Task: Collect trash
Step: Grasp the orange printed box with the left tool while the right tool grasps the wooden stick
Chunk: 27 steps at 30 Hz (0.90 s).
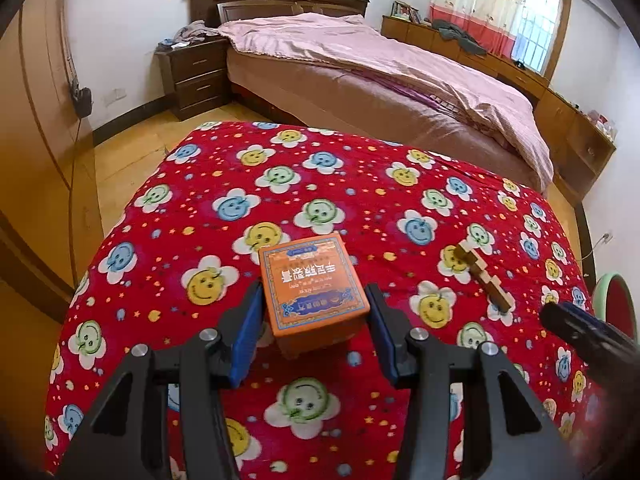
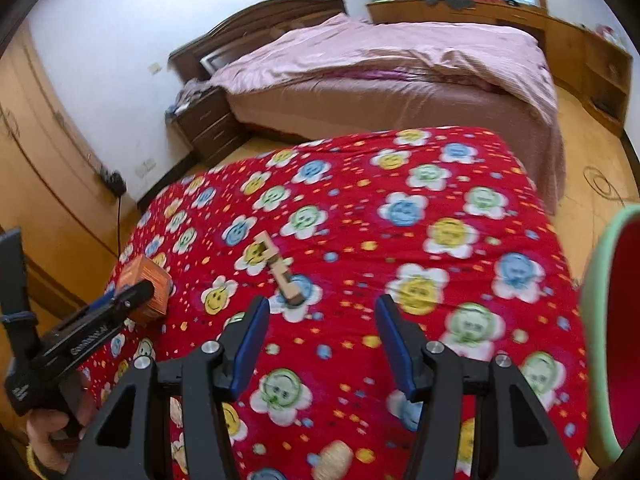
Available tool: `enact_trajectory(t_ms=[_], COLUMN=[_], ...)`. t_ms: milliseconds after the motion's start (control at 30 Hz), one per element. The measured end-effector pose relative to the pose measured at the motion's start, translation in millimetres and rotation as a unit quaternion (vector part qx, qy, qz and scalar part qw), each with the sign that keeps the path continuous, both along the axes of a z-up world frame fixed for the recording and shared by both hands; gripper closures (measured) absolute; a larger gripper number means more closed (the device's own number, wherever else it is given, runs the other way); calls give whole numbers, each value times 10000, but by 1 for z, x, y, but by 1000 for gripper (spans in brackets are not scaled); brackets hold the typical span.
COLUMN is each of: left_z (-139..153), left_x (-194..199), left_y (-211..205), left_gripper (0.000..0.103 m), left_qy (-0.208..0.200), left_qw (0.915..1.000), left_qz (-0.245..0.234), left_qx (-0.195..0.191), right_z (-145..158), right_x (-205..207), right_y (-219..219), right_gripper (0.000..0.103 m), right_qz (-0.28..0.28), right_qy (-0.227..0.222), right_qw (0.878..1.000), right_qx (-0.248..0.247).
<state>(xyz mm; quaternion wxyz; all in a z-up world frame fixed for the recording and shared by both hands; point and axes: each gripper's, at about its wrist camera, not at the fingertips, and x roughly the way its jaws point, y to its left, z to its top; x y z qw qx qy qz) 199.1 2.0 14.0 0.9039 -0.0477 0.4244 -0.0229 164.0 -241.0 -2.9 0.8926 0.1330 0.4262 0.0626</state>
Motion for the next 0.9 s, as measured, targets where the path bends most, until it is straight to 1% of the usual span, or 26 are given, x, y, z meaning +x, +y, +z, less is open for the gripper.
enact_trajectory(t_ms=[200,433,500,533,633,700,800,900], left_z=[0,-2,-3,-3,-3,-3,-1,2], left_x=[-2,-2,-2,-2,-3,-4,-7,-11], left_y=[7,11,10,10,9,8,7,5], left_gripper=[52,52,52,52,52,52,52,52], left_qy=[-55,-50,-52,-54,-51,-50,-64,-101], left_qw=[10000,9999,9999,9999,9999,9999,9998,9997], left_qz=[31,14,1,-6,-16,-27,-40,-77], left_qx=[-17,-92,-101,-112,-134,-141,-183,-206], right_z=[-9,-19,-23,-26,-27,-27,-27,-28], right_x=[18,30,32,34,34,34,34,34], right_y=[27,42,44,44,46,45,40,32], right_gripper=[45,46,53,54,61,67,85,87], right_qz=[292,392,401,391,370,322,214,164], right_qy=[118,200,253,266,195,184,206,224], right_qw=[9992,9979,9976,9975,9967,9967,9966,9978], right_qx=[-262,-468,-496,-530,-691,-726,-765,-598])
